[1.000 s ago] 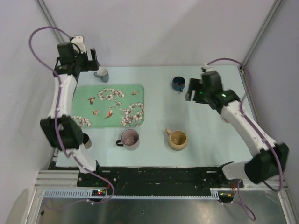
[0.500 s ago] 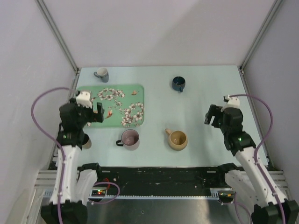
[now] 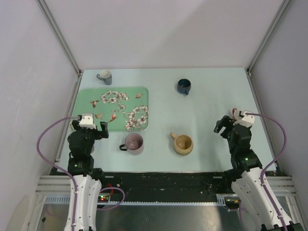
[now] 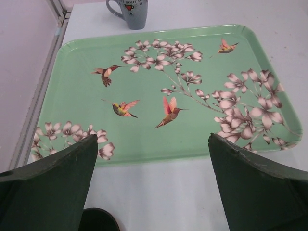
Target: Turn the mug right side up
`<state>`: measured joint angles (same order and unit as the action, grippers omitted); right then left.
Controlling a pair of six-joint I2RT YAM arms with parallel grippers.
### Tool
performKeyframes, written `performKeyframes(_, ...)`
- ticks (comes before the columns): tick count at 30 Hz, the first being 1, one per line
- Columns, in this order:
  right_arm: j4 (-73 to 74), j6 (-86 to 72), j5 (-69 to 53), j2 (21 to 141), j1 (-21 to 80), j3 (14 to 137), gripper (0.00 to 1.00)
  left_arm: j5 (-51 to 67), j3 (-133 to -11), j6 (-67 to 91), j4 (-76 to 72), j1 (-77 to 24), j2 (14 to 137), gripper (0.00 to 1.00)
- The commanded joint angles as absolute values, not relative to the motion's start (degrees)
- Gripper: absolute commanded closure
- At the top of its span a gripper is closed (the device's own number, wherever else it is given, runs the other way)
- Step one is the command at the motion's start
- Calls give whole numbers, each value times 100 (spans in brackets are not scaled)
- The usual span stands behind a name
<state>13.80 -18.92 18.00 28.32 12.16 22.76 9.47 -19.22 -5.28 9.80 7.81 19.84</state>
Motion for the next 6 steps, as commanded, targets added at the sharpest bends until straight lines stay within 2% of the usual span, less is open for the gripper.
performKeyframes(1,1004,-2238,2261,2851,1241,2227,15,758,-1809,-417,421,847,1840,0)
performKeyframes(6,835,-2141,2093,2913,1263,2230,16,758,-1704,-435,371,863,1818,0)
